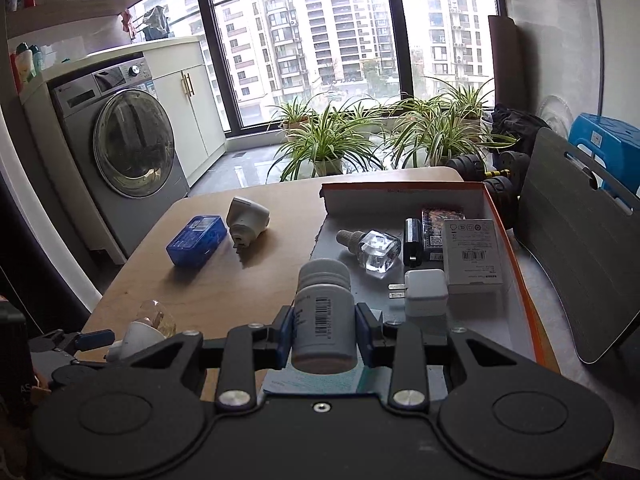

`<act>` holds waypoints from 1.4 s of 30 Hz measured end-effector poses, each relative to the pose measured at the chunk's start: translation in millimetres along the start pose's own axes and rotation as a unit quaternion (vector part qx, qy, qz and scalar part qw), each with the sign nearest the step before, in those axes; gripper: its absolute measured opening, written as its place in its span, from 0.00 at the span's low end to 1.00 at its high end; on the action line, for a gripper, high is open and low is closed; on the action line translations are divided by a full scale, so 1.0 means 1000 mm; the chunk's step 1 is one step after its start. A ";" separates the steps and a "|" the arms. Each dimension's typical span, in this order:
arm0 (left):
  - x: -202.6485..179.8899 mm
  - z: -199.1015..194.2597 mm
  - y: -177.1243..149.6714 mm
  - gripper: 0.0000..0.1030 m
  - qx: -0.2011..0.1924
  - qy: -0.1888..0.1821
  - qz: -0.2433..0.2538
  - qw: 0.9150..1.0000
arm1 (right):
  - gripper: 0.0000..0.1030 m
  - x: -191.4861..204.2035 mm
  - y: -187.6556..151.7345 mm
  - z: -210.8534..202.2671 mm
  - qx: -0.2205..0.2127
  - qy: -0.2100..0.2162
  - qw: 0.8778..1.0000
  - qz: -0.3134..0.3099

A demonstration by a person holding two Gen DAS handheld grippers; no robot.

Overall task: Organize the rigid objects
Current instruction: 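Carry the white diffuser over the tray with the left tool while the right tool carries the pill bottle there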

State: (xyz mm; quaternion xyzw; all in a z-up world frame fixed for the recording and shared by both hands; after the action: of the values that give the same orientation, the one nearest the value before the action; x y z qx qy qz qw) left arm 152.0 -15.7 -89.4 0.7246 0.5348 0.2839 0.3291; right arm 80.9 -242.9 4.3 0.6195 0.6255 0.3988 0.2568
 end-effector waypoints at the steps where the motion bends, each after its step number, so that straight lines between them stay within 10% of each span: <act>1: 0.000 0.006 -0.003 0.93 0.008 0.002 0.010 1.000 | 0.39 0.000 0.000 -0.001 -0.001 0.001 1.000 0.001; 6: 0.003 0.018 -0.005 0.70 0.005 -0.024 -0.002 1.000 | 0.39 -0.003 0.003 -0.003 -0.007 -0.002 1.000 0.006; 27: -0.045 -0.029 0.042 0.69 -0.019 -0.175 -0.162 0.971 | 0.39 -0.018 0.013 -0.010 -0.023 -0.012 0.999 0.023; 42: -0.157 -0.037 0.107 0.69 -0.055 -0.226 -0.121 0.965 | 0.39 -0.085 0.035 -0.037 -0.054 -0.077 0.995 0.031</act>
State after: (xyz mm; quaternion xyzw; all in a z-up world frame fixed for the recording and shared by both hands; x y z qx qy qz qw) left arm 145.0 -183.5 7.6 0.6807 0.5140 0.0999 0.5123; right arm 78.7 -336.1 38.4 0.6528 0.5620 0.3907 0.3246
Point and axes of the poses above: each gripper's, at about its wrist camera, not at the fingertips, and z roughly the way its jaws point, x to its left, y to its top, the point moved 10 cm from there along z, roughly the way its jaws point, and after that the axes turned 4 degrees about -x, right-handed, at the moved point
